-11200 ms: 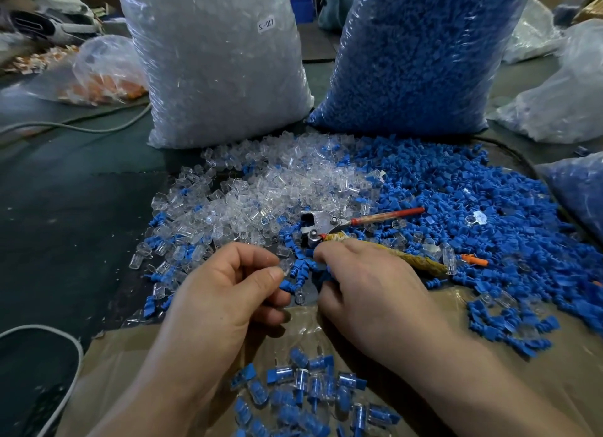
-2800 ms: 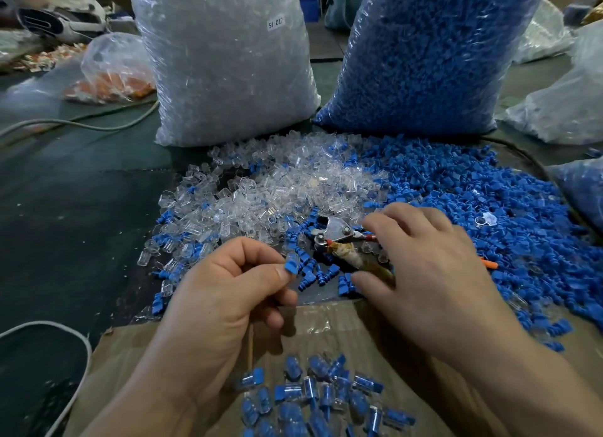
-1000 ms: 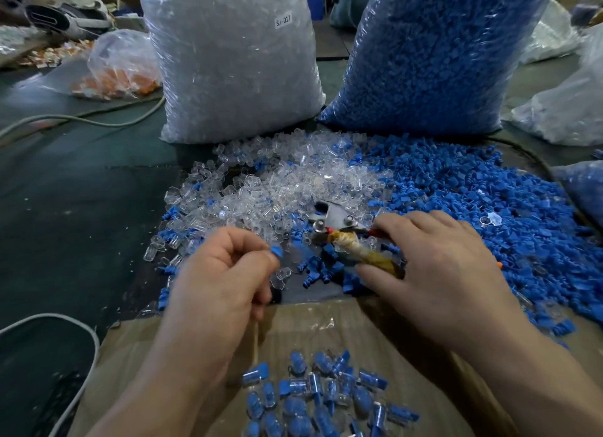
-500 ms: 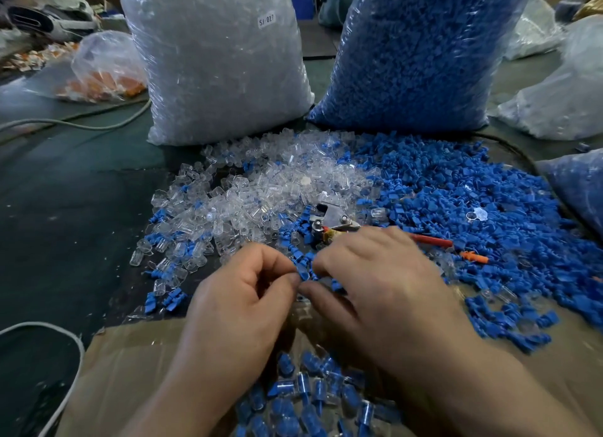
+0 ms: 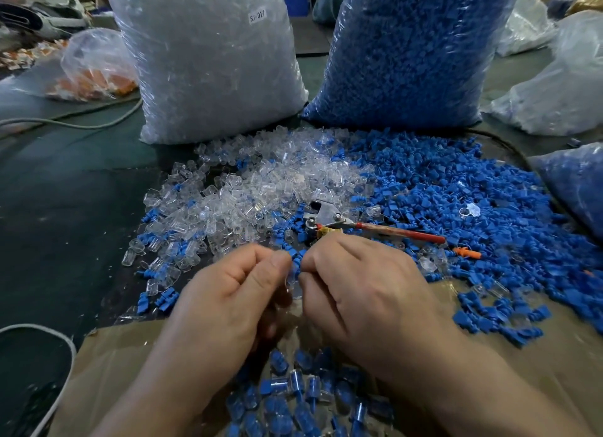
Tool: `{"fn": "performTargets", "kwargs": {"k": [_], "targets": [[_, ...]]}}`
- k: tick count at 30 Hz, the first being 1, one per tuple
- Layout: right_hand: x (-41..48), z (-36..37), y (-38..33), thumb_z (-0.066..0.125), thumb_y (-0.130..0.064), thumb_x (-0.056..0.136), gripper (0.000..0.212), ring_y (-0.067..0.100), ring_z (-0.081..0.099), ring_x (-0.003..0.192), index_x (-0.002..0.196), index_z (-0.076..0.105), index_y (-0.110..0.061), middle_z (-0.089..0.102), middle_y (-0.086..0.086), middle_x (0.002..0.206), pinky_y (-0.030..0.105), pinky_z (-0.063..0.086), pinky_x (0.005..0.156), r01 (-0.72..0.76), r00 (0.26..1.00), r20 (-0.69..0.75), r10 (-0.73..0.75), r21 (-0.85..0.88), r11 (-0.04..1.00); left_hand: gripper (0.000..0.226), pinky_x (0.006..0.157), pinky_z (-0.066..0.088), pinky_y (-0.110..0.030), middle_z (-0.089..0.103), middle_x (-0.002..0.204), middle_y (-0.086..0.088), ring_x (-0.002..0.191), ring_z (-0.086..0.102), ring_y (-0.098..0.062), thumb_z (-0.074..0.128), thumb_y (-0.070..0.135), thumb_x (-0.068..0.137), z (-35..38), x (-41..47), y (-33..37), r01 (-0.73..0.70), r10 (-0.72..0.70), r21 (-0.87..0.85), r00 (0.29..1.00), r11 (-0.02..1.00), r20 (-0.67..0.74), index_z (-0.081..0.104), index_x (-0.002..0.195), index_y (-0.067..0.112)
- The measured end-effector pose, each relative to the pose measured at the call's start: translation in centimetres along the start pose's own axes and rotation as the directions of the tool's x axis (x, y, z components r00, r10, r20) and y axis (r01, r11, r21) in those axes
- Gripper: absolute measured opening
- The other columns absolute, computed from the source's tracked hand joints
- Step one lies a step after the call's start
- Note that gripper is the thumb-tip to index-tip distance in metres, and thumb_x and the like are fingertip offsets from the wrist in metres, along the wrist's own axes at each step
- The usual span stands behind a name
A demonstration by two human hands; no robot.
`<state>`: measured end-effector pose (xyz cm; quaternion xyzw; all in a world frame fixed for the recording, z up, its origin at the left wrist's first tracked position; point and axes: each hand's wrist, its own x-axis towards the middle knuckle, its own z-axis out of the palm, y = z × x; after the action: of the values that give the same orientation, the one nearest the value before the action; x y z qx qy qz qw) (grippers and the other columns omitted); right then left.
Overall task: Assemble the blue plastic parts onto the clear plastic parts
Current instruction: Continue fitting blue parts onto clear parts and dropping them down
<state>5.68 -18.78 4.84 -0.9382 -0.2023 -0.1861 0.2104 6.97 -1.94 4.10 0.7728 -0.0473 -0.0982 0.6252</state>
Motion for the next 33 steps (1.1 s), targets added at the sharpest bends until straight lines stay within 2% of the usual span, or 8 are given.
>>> {"fn": "performTargets", "kwargs": {"k": [5,8,9,15,20,26,29,33], "targets": [[0.1,-0.2,-0.8,0.042,-0.046,0.084,0.026,0.006,0.048,0.057,0.073,0.053,-0.025,0.054,-0.01,0.063,0.029,0.04,0.049,-0.349,0.934,0.209,0.29,0.355,0.867,0.041,0.051,0.05,-0.038,0.065,0.066,-0.005,0.056,0.058,-0.02,0.064,0.069,0.077,-0.7,0.1,-0.7,-0.126,0.125,0.014,0.991,0.992,0.056,0.071,0.09,0.03],[0.5,-0.8,-1.0,0.051,-0.032,0.071,0.016,0.012,0.037,0.045,0.06,0.052,-0.022,0.047,-0.003,0.054,0.029,0.025,0.043,-0.686,0.718,0.596,0.36,0.694,0.219,0.026,0.057,0.058,-0.036,0.072,0.08,0.003,0.065,0.067,-0.015,0.063,0.057,0.081,-1.2,-0.2,-0.6,-0.338,0.327,0.165,0.941,0.926,0.092,0.07,0.1,0.041],[0.5,-1.1,-1.0,0.051,-0.029,0.069,0.014,0.014,0.034,0.045,0.058,0.051,-0.021,0.046,0.0,0.053,0.028,0.023,0.044,-0.713,0.691,0.646,0.325,0.682,0.161,0.023,0.054,0.057,-0.031,0.072,0.081,0.005,0.063,0.066,-0.013,0.065,0.055,0.081,-1.3,-0.4,-0.4,-0.368,0.35,0.191,0.929,0.91,0.119,0.07,0.099,0.042],[-0.3,-1.0,0.6,0.04,-0.051,0.078,0.028,0.002,0.053,0.055,0.078,0.057,-0.028,0.062,-0.018,0.069,0.03,0.047,0.051,-0.506,0.819,0.412,0.399,0.193,0.841,0.008,0.061,0.054,-0.015,0.071,0.073,0.006,0.06,0.065,-0.01,0.072,0.03,0.079,-3.5,0.2,-0.5,-0.22,0.192,0.38,0.975,0.898,0.11,0.07,0.083,0.037],[-0.5,-0.5,1.0,0.04,-0.054,0.093,0.021,0.002,0.055,0.079,0.101,0.051,-0.038,0.056,-0.018,0.094,0.029,0.048,0.069,-0.325,0.898,0.271,0.347,-0.123,0.938,0.015,0.066,0.052,-0.02,0.068,0.084,0.021,0.074,0.065,-0.003,0.062,0.052,0.077,-3.6,0.3,-0.5,-0.256,0.05,0.585,0.937,0.769,0.345,0.067,0.086,0.041],[0.3,0.5,1.7,0.036,-0.066,0.092,0.043,0.015,0.047,0.078,0.126,0.035,-0.04,0.05,-0.011,0.102,0.031,0.031,0.053,-0.251,0.918,0.229,0.324,-0.299,0.921,0.038,0.061,0.041,-0.015,0.059,0.088,0.027,0.075,0.057,0.005,0.052,0.07,0.078,-3.0,1.4,-1.3,-0.083,0.194,0.777,0.98,0.624,-0.051,0.056,0.11,0.05],[0.8,1.2,1.7,0.033,-0.07,0.091,0.048,0.02,0.055,0.091,0.127,0.034,-0.038,0.054,-0.006,0.106,0.033,0.031,0.055,-0.212,0.918,0.252,0.306,-0.339,0.917,0.076,0.08,0.046,-0.021,0.041,0.11,0.029,0.095,0.048,0.003,0.036,0.079,0.075,-2.0,1.8,-1.7,-0.049,0.156,0.882,0.987,0.468,-0.027,0.036,0.144,0.047],[1.0,2.1,0.9,0.037,-0.059,0.096,0.034,0.02,0.046,0.073,0.114,0.048,-0.032,0.043,-0.006,0.085,0.031,0.022,0.048,-0.151,0.934,0.258,0.249,-0.345,0.926,0.057,0.075,0.039,-0.02,0.038,0.105,0.029,0.091,0.044,0.003,0.035,0.069,0.084,-1.5,2.1,-1.9,-0.109,0.144,0.887,0.988,0.45,0.048,0.048,0.136,0.049]]}}
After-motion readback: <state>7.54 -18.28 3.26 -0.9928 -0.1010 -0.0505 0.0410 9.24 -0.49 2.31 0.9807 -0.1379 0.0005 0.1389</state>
